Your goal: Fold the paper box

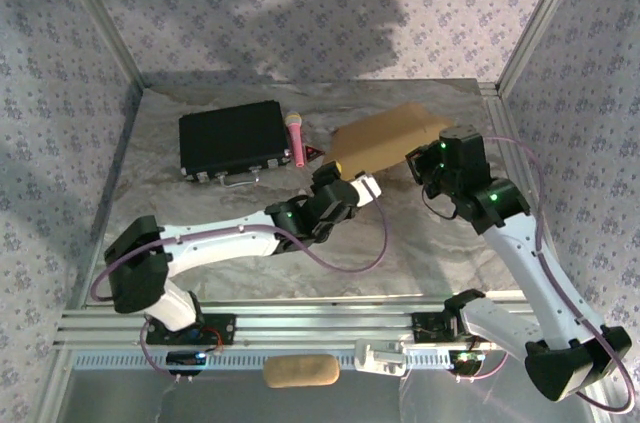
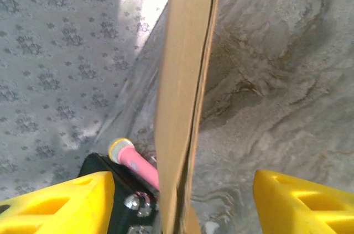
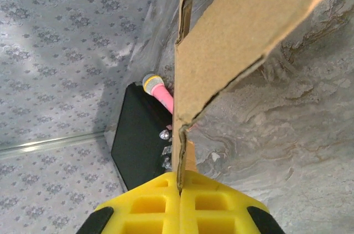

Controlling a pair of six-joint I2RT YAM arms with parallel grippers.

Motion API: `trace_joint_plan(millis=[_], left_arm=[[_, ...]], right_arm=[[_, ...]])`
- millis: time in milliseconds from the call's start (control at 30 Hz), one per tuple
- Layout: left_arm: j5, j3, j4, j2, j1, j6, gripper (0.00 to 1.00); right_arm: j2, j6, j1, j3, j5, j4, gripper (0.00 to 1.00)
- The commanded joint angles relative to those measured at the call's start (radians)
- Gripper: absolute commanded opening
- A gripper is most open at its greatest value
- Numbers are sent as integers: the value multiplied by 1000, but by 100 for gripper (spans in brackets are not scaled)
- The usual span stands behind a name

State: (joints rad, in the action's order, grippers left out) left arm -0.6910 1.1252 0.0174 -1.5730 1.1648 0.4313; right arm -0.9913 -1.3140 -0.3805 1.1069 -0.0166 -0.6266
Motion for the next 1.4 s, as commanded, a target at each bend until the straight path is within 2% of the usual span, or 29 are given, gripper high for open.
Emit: trace_joint_plan(millis=[0, 67, 167, 233, 267, 367, 400, 467, 567, 733, 900, 1000, 1100, 1233, 1367], left_arm=[[-32, 78, -16, -32, -2, 72, 44], [-37, 105, 12, -45, -1, 70, 24], [-25, 128, 44, -37, 4, 67, 3], [-15, 150, 82, -20, 8, 62, 0], [0, 163, 112, -9, 11, 55, 0], [53, 235, 253, 24, 11, 3, 0], [74, 266, 306, 29, 9, -18, 0], [94, 367, 468, 32, 5, -93, 0], [142, 511, 652, 29, 0, -223, 0], [289, 698, 907, 30, -24, -381, 0], [537, 856, 1106, 16, -153, -509, 0], [751, 817, 1138, 5, -288, -543, 0], [898, 713, 1099, -15, -386, -550, 0], [940, 647, 1075, -81, -432, -506, 0], [843, 650, 1094, -148, -428, -441, 0]], right_arm=[[3, 36, 9, 47, -26, -47, 0], [5, 44, 12, 52, -35, -50, 0], [7, 56, 18, 57, -48, -56, 0], [5, 88, 25, 73, -70, -52, 0], [2, 114, 30, 77, -82, -62, 6], [9, 211, 46, 166, -109, -77, 50], [17, 238, 49, 190, -109, -83, 60], [39, 307, 55, 256, -113, -115, 77], [65, 391, 62, 362, -96, -171, 89], [62, 470, 71, 545, -42, -293, 89], [92, 475, 74, 584, 3, -303, 89], [91, 470, 75, 568, 0, -308, 88], [90, 451, 76, 514, -5, -288, 85], [81, 436, 75, 427, -19, -246, 81], [55, 412, 70, 337, -53, -212, 79]])
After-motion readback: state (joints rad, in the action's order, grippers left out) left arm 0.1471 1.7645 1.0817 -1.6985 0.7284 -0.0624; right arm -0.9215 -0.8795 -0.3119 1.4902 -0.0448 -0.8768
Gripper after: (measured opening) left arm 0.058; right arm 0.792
